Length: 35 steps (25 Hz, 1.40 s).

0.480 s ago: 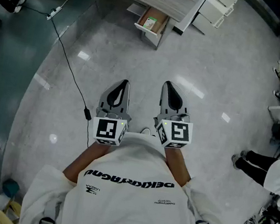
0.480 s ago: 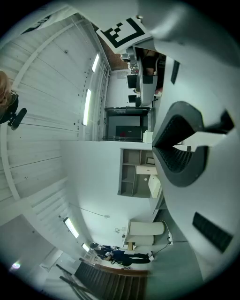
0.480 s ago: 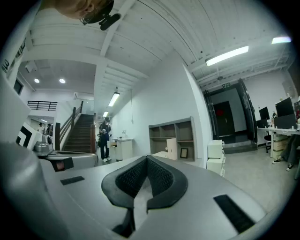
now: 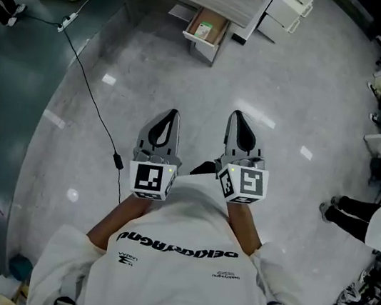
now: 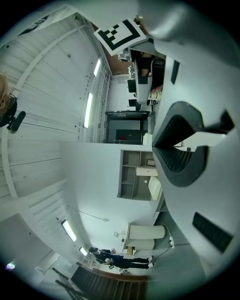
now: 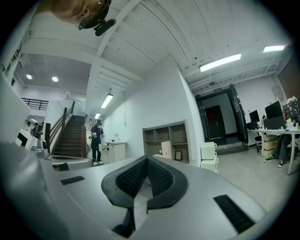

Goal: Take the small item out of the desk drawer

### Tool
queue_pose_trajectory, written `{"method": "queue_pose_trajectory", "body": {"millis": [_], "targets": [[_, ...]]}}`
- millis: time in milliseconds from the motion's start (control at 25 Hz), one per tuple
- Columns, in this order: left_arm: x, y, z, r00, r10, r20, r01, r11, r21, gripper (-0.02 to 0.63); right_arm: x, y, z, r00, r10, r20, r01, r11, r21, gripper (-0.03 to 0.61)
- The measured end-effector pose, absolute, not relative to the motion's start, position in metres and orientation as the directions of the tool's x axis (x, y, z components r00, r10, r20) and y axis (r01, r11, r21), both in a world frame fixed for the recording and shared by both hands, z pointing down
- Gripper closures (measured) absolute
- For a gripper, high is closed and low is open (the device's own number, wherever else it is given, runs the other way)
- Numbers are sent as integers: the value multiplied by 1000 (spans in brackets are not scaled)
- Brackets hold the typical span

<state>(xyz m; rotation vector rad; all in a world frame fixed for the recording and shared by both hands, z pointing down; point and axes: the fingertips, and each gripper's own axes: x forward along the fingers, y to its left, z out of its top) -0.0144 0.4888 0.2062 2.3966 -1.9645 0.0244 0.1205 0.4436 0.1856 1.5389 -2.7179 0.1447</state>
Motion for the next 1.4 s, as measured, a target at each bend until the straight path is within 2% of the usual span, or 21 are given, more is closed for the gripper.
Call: {"method": "queue_pose_trajectory", "body": {"millis": [320, 600, 920, 1400], "targets": [[-33, 483, 218, 212, -976, 55, -977, -210, 38, 598, 96, 445, 184, -526, -849, 41, -850, 525, -37, 551], [-44, 438, 227, 244, -967, 74, -970, -244, 16, 598, 81, 398, 198, -516, -855, 57, -857, 513, -56, 551], [-48, 351, 235, 277, -956, 94, -960, -279, -3, 598, 70, 312, 210, -504, -862, 56, -862, 499, -87, 551], [-44, 164, 227, 284, -951, 122, -959, -285, 13, 598, 76, 126, 208, -492, -864, 102, -870, 484, -100, 551]]}}
